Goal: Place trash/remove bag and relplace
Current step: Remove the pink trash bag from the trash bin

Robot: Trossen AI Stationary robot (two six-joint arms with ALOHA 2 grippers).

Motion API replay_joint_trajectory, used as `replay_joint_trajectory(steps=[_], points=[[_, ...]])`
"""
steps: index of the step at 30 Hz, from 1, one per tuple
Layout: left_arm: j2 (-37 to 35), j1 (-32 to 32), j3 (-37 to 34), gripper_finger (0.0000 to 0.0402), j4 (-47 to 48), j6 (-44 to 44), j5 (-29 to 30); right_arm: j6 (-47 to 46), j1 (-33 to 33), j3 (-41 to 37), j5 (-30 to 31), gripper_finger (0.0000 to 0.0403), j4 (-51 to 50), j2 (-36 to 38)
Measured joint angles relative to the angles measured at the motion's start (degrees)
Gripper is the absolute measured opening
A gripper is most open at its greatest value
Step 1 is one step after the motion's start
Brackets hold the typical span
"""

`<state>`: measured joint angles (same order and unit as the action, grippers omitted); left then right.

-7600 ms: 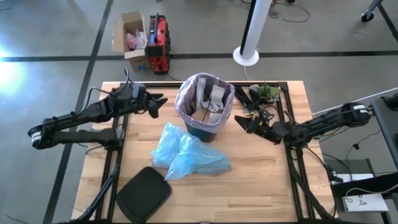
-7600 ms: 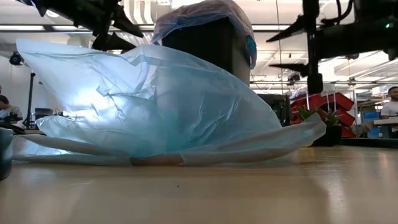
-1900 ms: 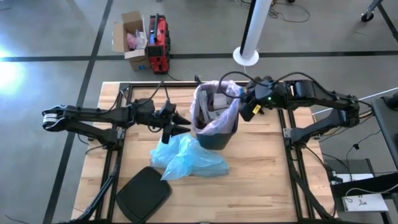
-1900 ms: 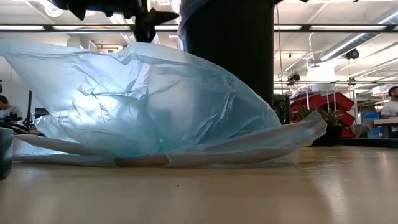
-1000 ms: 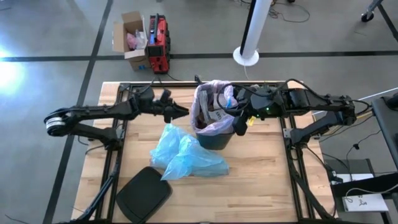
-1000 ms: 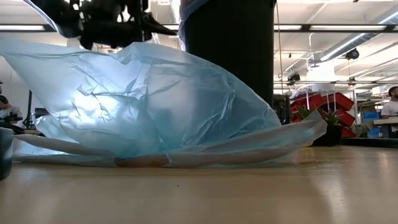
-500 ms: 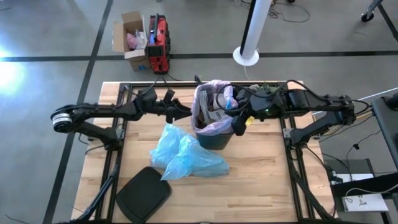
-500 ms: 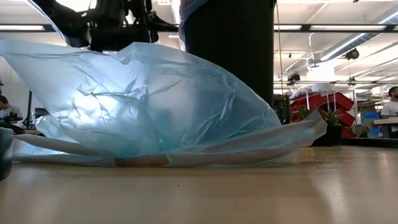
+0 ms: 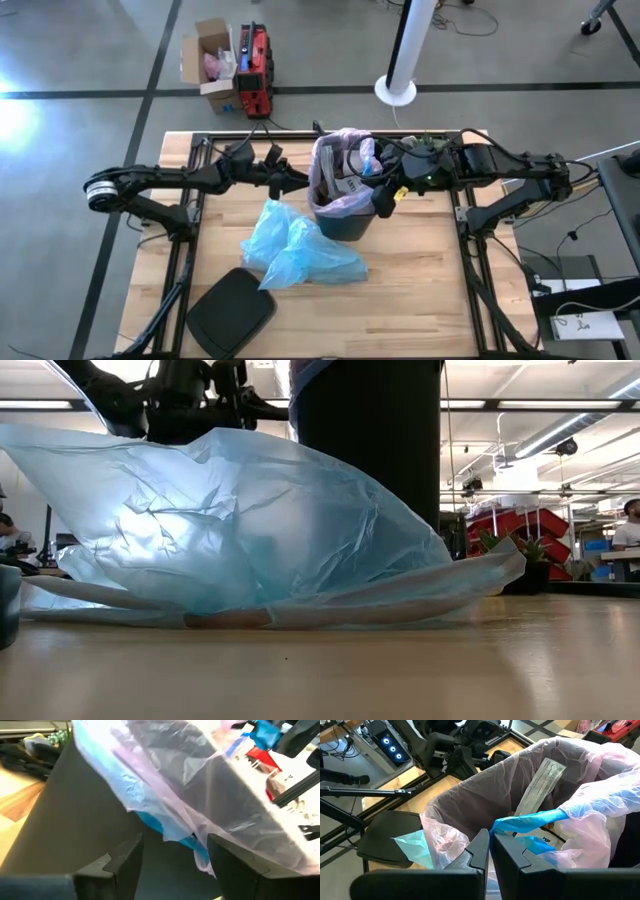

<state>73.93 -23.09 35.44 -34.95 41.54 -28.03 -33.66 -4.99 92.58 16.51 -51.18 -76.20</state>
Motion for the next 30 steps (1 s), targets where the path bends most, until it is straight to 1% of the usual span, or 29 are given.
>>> replay_joint_trajectory(steps=[6,15,19,24,30], points=[[0.00,-0.27,-0.35,0.0201,3.01,-1.76,1.09,-0.01,0.00,0.00,0.00,0.0008,0.00,0.00],[-0.09,-0.70,-0.35,0.0195,2.85,-2.11,1.90,-0.43,0.00,0.00,0.00,0.0008,-0.02,0.00],[0.35,-0.70,-0.35,0.0191,1.99,-2.00,2.07,-0.32,0.00,0.00,0.00,0.0008,-0.04,0.00],[0.35,-0.70,-0.34,0.0186,-2.69,-1.19,2.10,-0.27,0.00,0.00,0.00,0.0008,-0.07,0.00],[0.35,-0.70,-0.28,0.0169,0.39,-3.20,3.03,-0.36,0.00,0.00,0.00,0.0008,-0.02,0.00]])
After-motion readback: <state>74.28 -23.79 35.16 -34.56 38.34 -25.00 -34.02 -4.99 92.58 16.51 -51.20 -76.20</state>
